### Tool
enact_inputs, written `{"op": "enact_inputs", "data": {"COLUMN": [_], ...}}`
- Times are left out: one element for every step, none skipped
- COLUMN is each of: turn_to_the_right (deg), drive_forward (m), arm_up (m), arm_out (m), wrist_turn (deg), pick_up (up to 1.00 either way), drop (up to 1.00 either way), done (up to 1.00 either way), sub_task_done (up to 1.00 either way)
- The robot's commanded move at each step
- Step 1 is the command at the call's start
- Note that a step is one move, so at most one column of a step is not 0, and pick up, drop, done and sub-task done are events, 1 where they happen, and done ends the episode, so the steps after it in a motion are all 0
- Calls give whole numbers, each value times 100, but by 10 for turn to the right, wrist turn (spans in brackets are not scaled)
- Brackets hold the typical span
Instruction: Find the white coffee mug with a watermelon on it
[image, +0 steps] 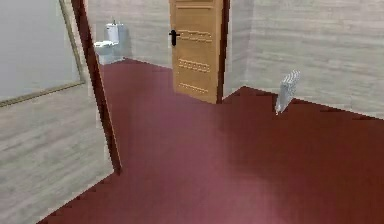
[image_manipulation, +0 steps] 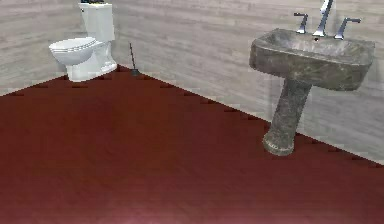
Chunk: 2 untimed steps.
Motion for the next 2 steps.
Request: {"op": "enact_inputs", "data": {"turn_to_the_right": [0, 0], "drive_forward": [100, 30], "arm_up": [0, 0], "arm_out": [0, 0], "wrist_turn": [0, 0], "pick_up": [0, 0], "drop": [0, 0], "done": [0, 0], "sub_task_done": [0, 0]}}
